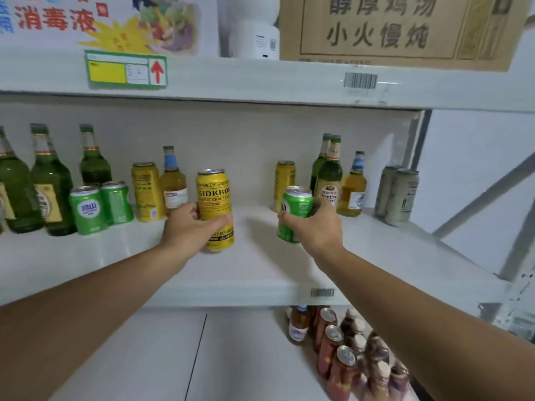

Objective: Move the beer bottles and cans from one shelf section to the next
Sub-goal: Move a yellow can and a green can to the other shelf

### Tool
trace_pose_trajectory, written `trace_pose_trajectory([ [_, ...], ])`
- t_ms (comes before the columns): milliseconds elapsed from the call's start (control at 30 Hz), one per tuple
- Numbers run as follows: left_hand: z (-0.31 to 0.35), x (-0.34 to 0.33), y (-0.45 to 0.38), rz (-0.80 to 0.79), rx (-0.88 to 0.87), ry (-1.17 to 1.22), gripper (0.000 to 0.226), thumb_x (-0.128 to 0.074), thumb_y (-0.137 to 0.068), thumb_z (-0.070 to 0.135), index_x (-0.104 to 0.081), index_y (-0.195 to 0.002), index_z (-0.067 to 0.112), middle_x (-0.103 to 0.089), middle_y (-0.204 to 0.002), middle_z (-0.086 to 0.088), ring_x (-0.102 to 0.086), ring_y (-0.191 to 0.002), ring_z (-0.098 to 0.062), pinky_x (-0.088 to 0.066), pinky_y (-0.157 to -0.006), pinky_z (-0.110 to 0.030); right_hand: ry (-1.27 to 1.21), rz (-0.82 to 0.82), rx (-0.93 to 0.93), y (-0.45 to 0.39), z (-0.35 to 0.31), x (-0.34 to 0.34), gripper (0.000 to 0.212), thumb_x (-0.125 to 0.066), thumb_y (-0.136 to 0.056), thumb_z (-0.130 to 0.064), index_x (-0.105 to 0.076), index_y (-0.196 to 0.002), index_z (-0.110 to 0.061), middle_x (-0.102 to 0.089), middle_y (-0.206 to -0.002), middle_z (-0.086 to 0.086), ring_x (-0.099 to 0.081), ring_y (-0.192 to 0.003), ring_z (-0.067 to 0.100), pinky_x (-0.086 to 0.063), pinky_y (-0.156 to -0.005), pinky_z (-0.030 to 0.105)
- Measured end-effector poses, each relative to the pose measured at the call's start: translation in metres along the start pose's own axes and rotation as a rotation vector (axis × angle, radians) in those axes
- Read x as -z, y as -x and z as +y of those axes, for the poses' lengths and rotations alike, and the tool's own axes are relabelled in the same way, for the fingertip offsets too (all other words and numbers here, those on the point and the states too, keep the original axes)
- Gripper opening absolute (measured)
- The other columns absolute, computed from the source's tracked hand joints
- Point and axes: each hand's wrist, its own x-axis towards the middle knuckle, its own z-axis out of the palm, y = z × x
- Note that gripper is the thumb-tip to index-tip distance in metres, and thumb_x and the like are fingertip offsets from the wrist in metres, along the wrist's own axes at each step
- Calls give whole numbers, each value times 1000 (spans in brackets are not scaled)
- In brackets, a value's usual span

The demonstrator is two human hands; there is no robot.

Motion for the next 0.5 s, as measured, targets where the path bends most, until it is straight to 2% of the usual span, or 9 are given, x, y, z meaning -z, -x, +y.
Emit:
trace_pose_trajectory([
  [233,10,-76,-10,-76,-3,-44,45,-97,-75,38,-76,-112,24,-81,-105,10,-78,-96,-9,-62,-89,-33,3,40,-18,-21,29,54,62,-93,-74,-46,-58,-121,-28,-66,-103,-15,-69,-96,12,-63,-92,49],
  [367,8,-105,-31,-130,-12,-24,43,-97,-76,35,-75,-111,24,-81,-105,9,-78,-96,-9,-62,-86,-31,15,55,-15,-32,40,60,64,-93,-75,-44,-60,-126,-25,-67,-106,-14,-70,-98,14,-62,-92,48],
  [500,-1,-130,-59,-194,-18,-6,48,-99,-72,40,-74,-111,25,-82,-107,9,-79,-97,-11,-65,-84,-34,31,85,-22,-43,47,59,59,-94,-75,-41,-63,-122,-23,-69,-106,-12,-71,-98,14,-63,-90,47],
])
